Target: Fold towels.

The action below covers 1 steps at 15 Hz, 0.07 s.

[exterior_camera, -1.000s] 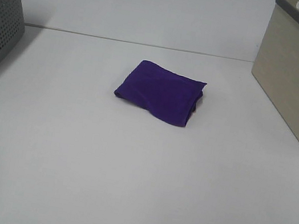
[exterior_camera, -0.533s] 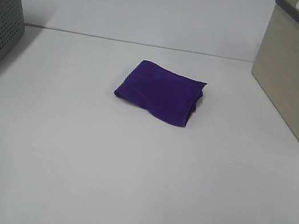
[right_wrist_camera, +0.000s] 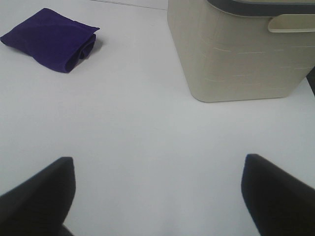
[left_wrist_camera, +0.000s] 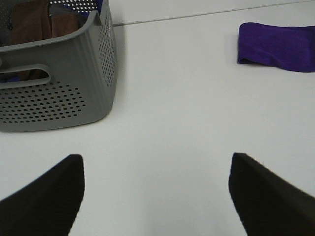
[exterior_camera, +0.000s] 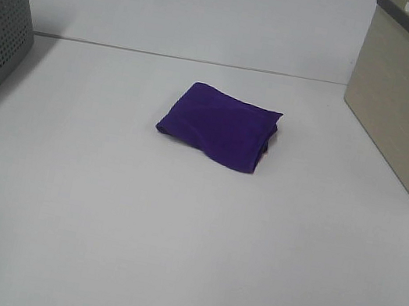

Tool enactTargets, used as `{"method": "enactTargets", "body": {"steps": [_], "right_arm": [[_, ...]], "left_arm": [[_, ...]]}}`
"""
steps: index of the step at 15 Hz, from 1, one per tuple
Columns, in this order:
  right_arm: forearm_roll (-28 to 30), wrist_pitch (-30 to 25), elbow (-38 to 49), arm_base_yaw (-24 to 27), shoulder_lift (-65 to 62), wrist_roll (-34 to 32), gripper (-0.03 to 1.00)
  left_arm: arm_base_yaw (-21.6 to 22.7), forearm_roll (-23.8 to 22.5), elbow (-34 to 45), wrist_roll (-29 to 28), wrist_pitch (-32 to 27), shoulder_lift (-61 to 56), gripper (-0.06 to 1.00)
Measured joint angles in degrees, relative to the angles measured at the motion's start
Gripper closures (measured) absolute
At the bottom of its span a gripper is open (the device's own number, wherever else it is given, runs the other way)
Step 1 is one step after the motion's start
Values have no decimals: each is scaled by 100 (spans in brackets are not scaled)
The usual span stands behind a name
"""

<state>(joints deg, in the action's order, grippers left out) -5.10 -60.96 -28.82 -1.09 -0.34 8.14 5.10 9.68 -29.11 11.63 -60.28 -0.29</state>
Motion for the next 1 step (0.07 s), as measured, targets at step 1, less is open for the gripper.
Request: {"method": "enactTargets", "body": {"steps": [1], "right_arm": [[0,0,0,0,0,0,8]], "left_arm": [[0,0,0,0,0,0,20]]}}
